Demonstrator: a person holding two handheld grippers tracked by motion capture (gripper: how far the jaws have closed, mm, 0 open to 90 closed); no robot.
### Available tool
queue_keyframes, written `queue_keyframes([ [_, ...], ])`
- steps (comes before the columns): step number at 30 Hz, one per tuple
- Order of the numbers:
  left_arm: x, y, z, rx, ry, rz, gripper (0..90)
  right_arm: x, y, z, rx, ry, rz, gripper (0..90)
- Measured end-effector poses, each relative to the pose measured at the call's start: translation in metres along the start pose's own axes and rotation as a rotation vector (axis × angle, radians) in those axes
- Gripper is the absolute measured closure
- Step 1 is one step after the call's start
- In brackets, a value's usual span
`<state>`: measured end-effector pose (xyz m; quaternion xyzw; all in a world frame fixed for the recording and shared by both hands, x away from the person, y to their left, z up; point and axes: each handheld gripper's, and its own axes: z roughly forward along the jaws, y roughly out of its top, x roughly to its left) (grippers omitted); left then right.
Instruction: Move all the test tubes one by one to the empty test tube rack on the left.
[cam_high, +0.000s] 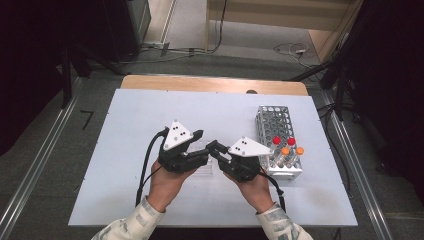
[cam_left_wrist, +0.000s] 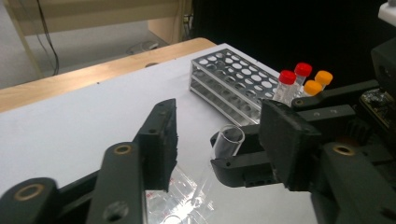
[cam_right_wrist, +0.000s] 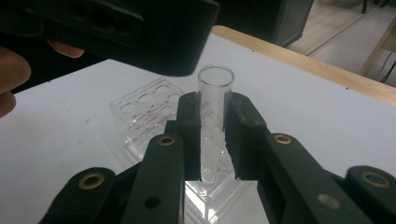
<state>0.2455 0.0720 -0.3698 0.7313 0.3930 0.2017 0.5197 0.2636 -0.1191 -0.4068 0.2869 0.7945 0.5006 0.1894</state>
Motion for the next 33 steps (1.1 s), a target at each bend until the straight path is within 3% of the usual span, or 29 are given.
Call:
queue_keyframes([
  [5,0.001,-0.001,0.003,0.016,-0.003,0.003,59.1,0.003,0.001,0.003,-0.001,0.001,-0.011,73.6],
  [21,0.003,-0.006,0.013,0.069,-0.014,0.004,73.8,0.006,0.000,0.007,0.002,-0.018,-0.030,73.6],
  [24,0.005,-0.006,0.014,0.075,-0.027,-0.010,74.2,0.006,-0.001,0.008,0.003,-0.025,-0.041,73.6],
  [33,0.005,-0.006,0.014,0.071,-0.012,0.001,77.2,0.006,-0.001,0.009,0.006,-0.029,-0.037,73.6],
])
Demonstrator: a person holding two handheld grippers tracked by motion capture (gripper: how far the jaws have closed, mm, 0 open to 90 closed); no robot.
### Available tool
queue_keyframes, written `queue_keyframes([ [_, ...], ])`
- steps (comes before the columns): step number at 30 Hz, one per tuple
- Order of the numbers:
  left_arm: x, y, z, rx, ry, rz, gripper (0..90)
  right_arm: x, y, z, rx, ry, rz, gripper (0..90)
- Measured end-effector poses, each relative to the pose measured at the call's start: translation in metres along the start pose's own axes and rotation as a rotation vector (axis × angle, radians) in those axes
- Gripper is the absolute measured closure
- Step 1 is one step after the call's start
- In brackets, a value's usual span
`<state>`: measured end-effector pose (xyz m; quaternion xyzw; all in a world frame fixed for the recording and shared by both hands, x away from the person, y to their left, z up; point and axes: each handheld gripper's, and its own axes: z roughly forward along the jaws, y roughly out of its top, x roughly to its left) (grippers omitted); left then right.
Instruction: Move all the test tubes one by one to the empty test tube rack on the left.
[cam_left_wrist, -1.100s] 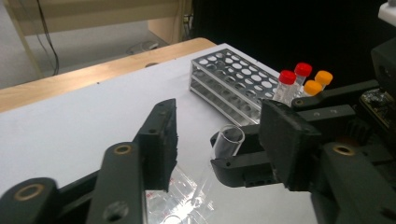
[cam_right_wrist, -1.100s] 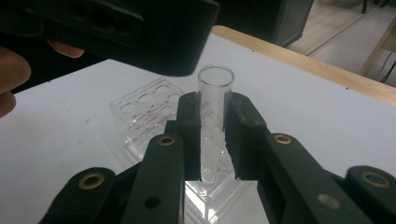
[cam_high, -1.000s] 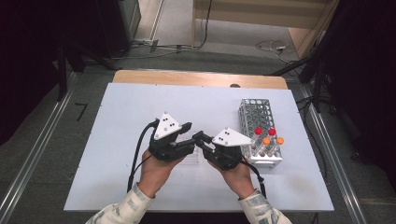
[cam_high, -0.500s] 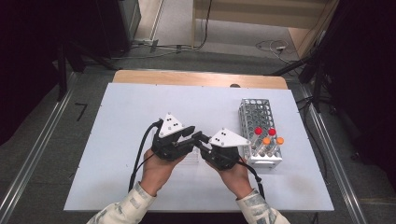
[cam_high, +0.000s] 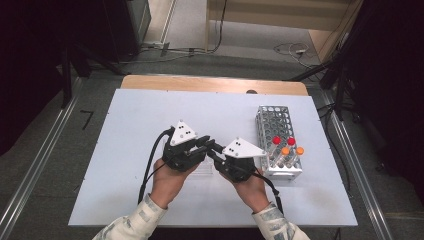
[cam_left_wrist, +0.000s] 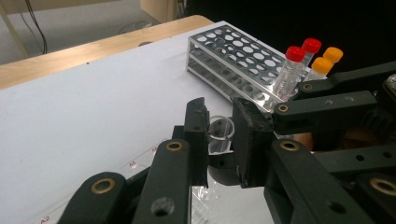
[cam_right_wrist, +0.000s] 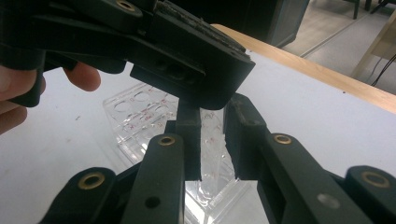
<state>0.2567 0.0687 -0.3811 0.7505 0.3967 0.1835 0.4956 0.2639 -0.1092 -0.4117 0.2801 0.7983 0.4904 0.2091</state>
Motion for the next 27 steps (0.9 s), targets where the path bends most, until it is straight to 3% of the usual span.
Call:
queue_keyframes([
  [6,0.000,0.000,0.001,-0.005,0.006,0.002,77.4,0.000,0.000,-0.001,0.004,0.003,0.015,71.9],
  [13,0.003,0.002,-0.002,-0.019,0.005,-0.012,77.4,-0.006,0.000,-0.003,0.009,0.029,0.031,58.0],
  [27,0.004,0.001,0.000,-0.015,0.036,0.005,77.4,-0.015,-0.008,-0.018,0.020,0.068,0.054,42.4],
])
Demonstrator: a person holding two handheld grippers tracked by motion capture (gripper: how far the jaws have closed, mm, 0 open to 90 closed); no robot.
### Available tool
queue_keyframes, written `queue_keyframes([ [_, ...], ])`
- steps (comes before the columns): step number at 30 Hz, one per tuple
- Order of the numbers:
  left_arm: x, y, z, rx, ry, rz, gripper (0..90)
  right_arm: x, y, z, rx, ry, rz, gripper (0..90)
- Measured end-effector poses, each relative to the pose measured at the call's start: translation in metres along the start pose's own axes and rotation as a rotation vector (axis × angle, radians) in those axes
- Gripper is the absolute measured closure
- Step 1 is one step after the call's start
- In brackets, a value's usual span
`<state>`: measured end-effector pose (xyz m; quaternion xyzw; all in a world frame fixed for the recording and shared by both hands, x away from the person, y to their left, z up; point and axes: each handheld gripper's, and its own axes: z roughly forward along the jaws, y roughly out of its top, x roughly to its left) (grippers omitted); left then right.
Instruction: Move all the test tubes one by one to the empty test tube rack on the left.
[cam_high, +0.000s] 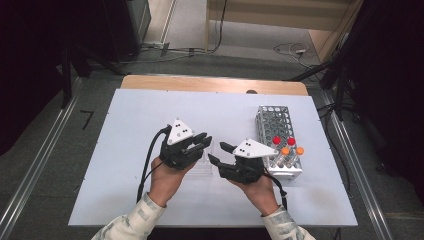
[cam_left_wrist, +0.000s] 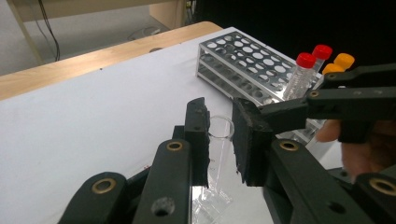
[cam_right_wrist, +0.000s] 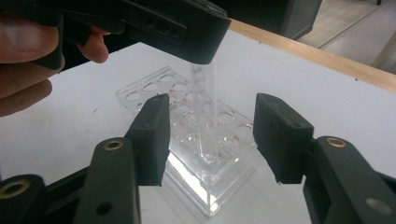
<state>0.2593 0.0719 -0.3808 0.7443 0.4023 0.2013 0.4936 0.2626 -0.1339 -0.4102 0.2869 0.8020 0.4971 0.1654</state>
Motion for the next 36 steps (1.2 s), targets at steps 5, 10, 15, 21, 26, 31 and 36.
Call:
queue_keyframes([
  [5,-0.004,-0.005,0.007,0.022,0.021,0.037,77.4,-0.008,-0.007,-0.012,0.003,-0.010,0.012,39.5],
  [10,-0.009,-0.015,0.013,0.052,0.039,0.070,77.3,-0.016,-0.016,-0.027,0.001,-0.022,0.024,38.7],
  [15,-0.012,-0.027,0.021,0.089,0.051,0.087,77.2,-0.023,-0.027,-0.041,0.012,-0.042,0.029,37.8],
  [21,-0.010,-0.039,0.029,0.128,0.052,0.077,77.0,-0.031,-0.034,-0.056,0.001,-0.066,0.045,37.2],
  [26,-0.009,-0.040,0.030,0.127,0.041,0.066,75.5,-0.038,-0.041,-0.068,-0.005,-0.089,0.064,37.2],
  [31,-0.007,-0.038,0.027,0.113,0.012,0.038,63.0,-0.043,-0.049,-0.080,-0.007,-0.107,0.083,37.2],
  [36,-0.002,-0.035,0.017,0.075,-0.011,-0.017,44.0,-0.046,-0.055,-0.092,-0.010,-0.132,0.088,37.2],
])
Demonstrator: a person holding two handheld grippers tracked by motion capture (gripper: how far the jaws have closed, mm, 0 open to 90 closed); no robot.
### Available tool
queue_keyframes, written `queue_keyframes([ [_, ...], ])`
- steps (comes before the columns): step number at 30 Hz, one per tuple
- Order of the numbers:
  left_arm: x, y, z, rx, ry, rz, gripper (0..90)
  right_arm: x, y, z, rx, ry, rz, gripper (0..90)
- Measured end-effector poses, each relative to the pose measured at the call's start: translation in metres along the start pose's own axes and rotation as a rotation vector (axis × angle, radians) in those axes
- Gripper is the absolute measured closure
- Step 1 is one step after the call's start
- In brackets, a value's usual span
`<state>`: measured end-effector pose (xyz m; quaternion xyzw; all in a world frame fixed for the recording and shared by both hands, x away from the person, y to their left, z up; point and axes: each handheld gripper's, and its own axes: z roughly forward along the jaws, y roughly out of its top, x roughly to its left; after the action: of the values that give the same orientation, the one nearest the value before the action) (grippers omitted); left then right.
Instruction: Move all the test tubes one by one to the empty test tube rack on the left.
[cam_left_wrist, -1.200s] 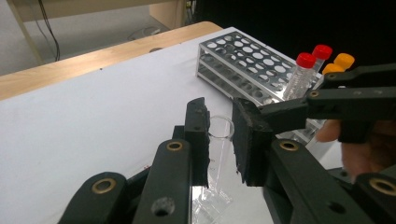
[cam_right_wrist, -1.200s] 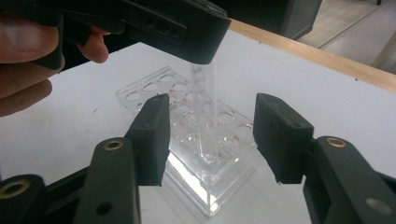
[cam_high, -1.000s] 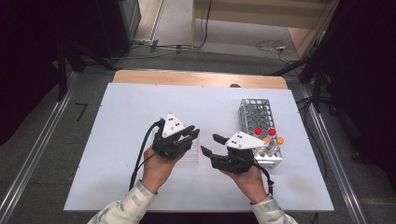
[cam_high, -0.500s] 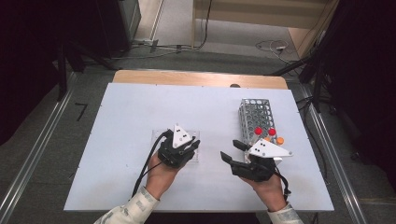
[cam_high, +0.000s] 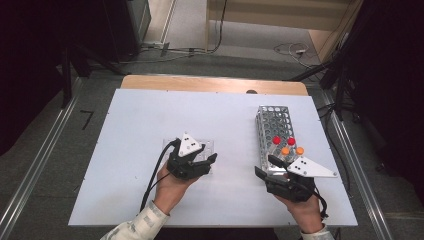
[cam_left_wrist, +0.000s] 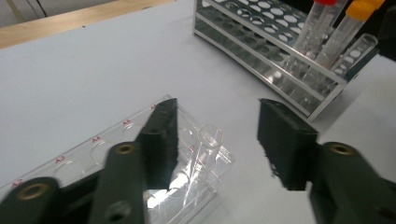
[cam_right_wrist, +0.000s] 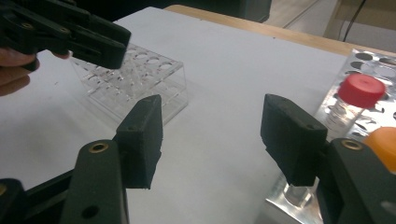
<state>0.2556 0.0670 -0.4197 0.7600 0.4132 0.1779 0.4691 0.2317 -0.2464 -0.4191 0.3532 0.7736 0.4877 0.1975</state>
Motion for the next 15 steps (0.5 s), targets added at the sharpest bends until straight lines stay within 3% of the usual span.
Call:
queue_keyframes([
  [5,0.007,-0.002,-0.013,-0.044,0.039,-0.039,28.0,-0.009,-0.007,-0.012,-0.006,-0.043,0.012,37.5],
  [15,0.021,-0.012,-0.021,-0.041,0.085,-0.064,24.8,-0.024,-0.022,-0.020,0.004,-0.115,0.019,39.6],
])
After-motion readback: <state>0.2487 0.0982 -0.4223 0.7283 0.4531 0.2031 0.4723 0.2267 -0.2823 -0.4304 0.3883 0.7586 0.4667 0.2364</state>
